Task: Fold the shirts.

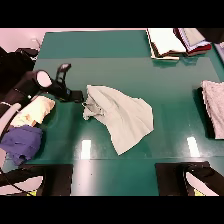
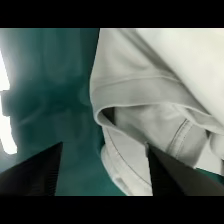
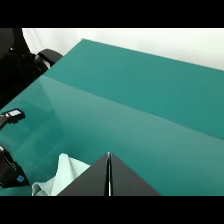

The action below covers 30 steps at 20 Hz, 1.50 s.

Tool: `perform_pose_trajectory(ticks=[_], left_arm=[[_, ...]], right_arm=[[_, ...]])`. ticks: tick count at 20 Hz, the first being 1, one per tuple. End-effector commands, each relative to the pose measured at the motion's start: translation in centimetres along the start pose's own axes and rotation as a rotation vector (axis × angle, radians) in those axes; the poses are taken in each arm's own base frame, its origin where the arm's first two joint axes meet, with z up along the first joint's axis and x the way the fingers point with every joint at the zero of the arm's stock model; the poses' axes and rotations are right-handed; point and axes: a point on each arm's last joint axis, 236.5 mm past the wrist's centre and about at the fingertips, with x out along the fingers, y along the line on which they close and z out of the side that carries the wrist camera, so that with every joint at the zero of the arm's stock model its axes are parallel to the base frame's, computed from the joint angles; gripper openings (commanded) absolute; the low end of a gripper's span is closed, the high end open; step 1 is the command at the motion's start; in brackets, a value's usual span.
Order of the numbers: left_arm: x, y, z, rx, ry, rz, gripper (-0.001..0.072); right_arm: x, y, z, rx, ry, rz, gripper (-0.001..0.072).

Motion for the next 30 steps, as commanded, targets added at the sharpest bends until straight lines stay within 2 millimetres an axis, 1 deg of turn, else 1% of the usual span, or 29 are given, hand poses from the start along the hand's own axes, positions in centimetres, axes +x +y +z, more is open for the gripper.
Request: perform_pose_trajectory(ticks=[1, 3, 4, 5, 6, 7, 8, 9, 10, 12, 13, 14, 15, 16, 17, 18, 19, 20, 21, 23, 26, 28, 29, 30], left_arm=[[4.1, -1.5, -2.8, -0.121, 0.071, -0.143, 0.0610], [4.9, -3.4, -3.0, -0.125, 0.085, -0.219, 0.0610], [5.0, -4.1, -3.2, -0.114, 0.092, -0.236, 0.0610], [5.1, -4.3, -3.4, -0.097, 0.096, -0.237, 0.0609], [5.0, -4.4, -3.5, -0.092, 0.102, -0.238, 0.0532], [4.8, -4.2, -3.4, -0.081, 0.106, -0.232, 0.0278], [4.3, -3.8, -3.0, -0.062, 0.103, -0.222, 0.0041], [3.6, -3.3, -2.1, -0.039, 0.088, -0.211, 0.0029], [2.7, -2.7, -0.9, -0.021, 0.065, -0.194, 0.0029], [0.5, -1.3, 1.8, 0.028, -0.004, -0.140, 0.0029], [-0.6, -0.8, 2.9, 0.058, -0.031, -0.110, 0.0029], [-1.3, -0.5, 3.5, 0.081, -0.045, -0.088, 0.0029], [-1.6, -0.4, 3.9, 0.093, -0.050, -0.080, 0.0029], [-1.7, -0.5, 4.0, 0.095, -0.053, -0.080, 0.0029], [-1.6, -0.4, 4.0, 0.094, -0.052, -0.079, 0.0029], [-1.6, -0.4, 3.9, 0.094, -0.051, -0.079, 0.0029], [-1.6, -0.4, 3.9, 0.095, -0.051, -0.078, 0.0029], [-1.6, -0.4, 3.9, 0.095, -0.051, -0.076, 0.0029], [-1.6, -0.3, 3.9, 0.098, -0.050, -0.072, 0.0029], [-1.6, -0.2, 3.9, 0.099, -0.050, -0.070, 0.0029], [-1.6, -0.2, 3.9, 0.100, -0.050, -0.070, 0.0029], [-1.6, -0.2, 3.8, 0.101, -0.045, -0.068, 0.0029], [-1.6, -0.1, 3.7, 0.104, -0.041, -0.067, 0.0029], [-1.6, -0.1, 3.7, 0.106, -0.039, -0.064, 0.0029]], right_arm=[[0.9, -0.5, -1.6, 0.022, 0.038, 0.000, 0.0016], [1.1, -0.6, -1.9, 0.026, 0.046, -0.001, 0.0016], [1.1, -0.6, -1.9, 0.026, 0.045, -0.002, 0.0016], [1.1, -0.7, -1.9, 0.024, 0.045, -0.003, 0.0016], [1.1, -0.8, -2.0, 0.021, 0.050, -0.009, 0.0016], [1.1, -0.9, -2.4, 0.017, 0.067, -0.013, 0.0016], [1.0, -1.5, -3.4, 0.020, 0.106, -0.038, 0.0016], [1.2, -2.3, -5.0, 0.049, 0.163, -0.066, 0.0015], [1.3, -3.6, -7.6, 0.086, 0.245, -0.102, 0.0016], [1.4, -6.1, -14.7, 0.186, 0.452, -0.146, 0.0016], [1.3, -7.5, -18.9, 0.249, 0.555, -0.169, 0.0016], [1.2, -8.7, -22.5, 0.311, 0.629, -0.193, 0.0017], [1.1, -10.0, -26.5, 0.382, 0.700, -0.219, 0.0072], [1.0, -10.7, -30.5, 0.459, 0.777, -0.232, 0.0367], [0.7, -11.2, -34.2, 0.542, 0.850, -0.250, 0.0482], [1.0, -11.0, -37.2, 0.617, 0.899, -0.239, 0.0481], [1.9, -10.6, -39.4, 0.682, 0.921, -0.216, 0.0481], [3.1, -10.1, -40.7, 0.719, 0.919, -0.184, 0.0481], [4.6, -9.5, -41.5, 0.754, 0.902, -0.150, 0.0482], [7.5, -8.3, -42.3, 0.790, 0.879, -0.101, 0.0481], [10.9, -6.8, -43.3, 0.744, 0.916, -0.066, 0.0479], [12.9, -6.2, -43.3, 0.696, 0.929, -0.046, 0.0428], [13.9, -6.1, -43.0, 0.680, 0.926, -0.038, 0.0384], [14.6, -6.1, -42.6, 0.662, 0.924, -0.033, 0.0247]])
